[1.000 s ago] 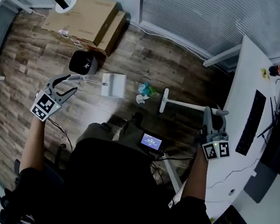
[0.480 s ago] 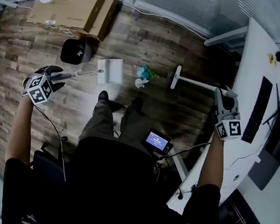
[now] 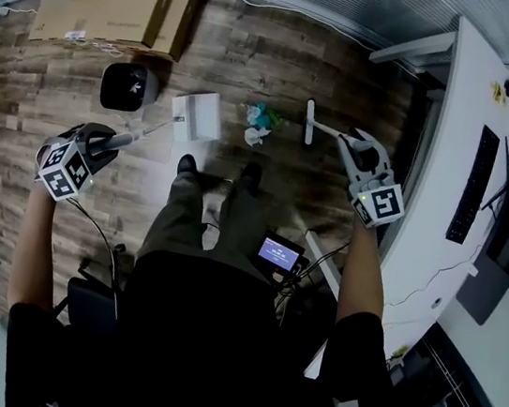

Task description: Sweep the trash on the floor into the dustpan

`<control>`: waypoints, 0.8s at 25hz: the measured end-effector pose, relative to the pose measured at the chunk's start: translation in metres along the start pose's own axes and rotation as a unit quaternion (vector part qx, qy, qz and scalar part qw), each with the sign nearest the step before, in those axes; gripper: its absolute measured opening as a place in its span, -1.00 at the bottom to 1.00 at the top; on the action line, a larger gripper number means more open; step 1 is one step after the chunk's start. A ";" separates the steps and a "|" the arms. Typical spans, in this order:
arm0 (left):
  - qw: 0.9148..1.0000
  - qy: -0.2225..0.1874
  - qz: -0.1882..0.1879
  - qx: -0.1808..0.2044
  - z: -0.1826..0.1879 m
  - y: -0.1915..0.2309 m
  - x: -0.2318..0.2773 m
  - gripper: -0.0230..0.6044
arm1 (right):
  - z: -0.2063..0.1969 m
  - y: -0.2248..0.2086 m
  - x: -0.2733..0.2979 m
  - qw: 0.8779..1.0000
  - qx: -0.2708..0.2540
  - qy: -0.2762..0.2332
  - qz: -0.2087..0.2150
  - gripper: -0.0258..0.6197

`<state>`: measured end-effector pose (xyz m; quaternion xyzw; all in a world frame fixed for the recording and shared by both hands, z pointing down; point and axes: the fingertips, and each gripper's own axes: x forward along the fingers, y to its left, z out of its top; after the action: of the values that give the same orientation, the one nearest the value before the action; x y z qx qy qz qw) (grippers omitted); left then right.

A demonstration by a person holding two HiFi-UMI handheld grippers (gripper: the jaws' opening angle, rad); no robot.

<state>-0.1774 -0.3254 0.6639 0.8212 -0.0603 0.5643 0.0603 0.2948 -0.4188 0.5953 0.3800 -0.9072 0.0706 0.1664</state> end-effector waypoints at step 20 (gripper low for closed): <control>0.996 -0.068 -0.039 0.033 0.008 0.005 -0.004 -0.48 | 0.035 0.155 0.101 0.977 0.178 -0.118 -0.027 -0.45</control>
<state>-0.1724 -0.3319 0.6577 0.8609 -0.0139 0.5060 0.0506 0.1094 -0.3864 0.5983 0.4334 -0.8828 0.1807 -0.0106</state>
